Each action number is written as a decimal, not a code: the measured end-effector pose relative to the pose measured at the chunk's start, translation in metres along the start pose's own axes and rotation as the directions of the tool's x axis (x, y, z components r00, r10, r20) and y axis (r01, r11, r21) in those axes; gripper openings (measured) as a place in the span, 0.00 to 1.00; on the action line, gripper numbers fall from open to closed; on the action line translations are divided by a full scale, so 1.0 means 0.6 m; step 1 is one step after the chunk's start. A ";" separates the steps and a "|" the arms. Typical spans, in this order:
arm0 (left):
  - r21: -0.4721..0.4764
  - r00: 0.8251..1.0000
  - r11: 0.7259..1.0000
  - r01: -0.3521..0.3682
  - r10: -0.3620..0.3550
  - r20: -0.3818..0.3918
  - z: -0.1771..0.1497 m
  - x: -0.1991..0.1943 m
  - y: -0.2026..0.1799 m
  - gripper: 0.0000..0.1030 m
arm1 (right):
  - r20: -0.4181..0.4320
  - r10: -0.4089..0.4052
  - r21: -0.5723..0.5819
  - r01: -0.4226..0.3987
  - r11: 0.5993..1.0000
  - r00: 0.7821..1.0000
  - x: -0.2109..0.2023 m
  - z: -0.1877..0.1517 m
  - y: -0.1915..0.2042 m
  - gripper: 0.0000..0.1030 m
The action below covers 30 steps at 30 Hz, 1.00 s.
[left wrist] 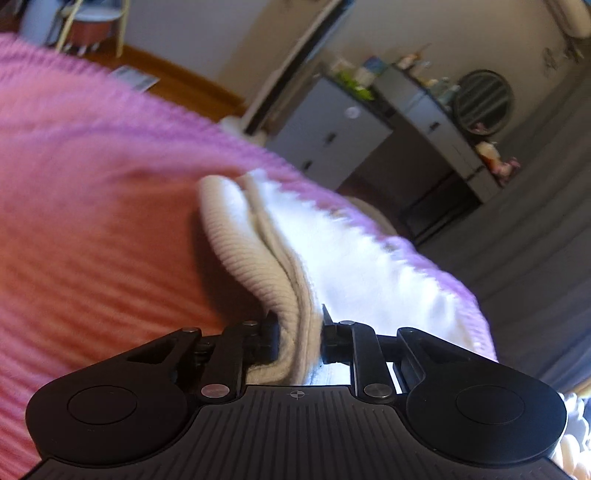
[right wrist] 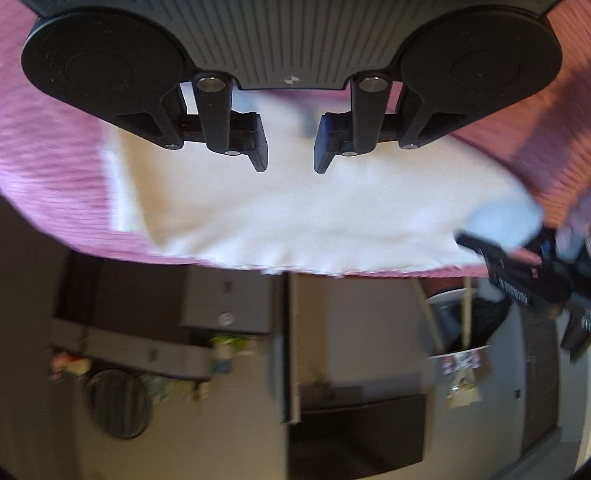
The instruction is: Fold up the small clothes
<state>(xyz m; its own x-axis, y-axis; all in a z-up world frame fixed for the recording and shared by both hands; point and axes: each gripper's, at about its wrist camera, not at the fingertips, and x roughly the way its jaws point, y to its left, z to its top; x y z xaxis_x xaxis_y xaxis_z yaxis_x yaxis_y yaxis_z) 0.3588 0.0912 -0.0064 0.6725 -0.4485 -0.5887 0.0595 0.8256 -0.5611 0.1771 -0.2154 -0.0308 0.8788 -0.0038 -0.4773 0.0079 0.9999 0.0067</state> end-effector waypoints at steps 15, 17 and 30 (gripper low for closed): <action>0.199 0.983 0.969 0.147 -0.122 -0.135 -0.151 0.072 -0.231 0.38 | -0.046 -0.049 0.239 0.058 0.969 0.998 -0.029 -0.059 -0.123 0.26; 0.093 0.990 0.987 0.128 -0.121 -0.078 -0.165 0.026 -0.187 0.45 | -0.033 -0.042 0.261 0.049 0.964 0.999 -0.031 -0.056 -0.128 0.26; 0.084 0.950 0.947 -0.310 0.305 0.068 -0.231 -0.059 -0.050 0.68 | 0.053 0.074 0.270 -0.086 0.959 0.996 -0.011 0.057 -0.098 0.35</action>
<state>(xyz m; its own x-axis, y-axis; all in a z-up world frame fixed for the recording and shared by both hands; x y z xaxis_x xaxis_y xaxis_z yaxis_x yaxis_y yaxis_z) 0.2309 0.0347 -0.0495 0.7068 -0.1511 -0.6911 -0.0902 0.9497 -0.2999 0.1873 -0.2742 0.0019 0.9008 0.0701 -0.4284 0.0609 0.9567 0.2846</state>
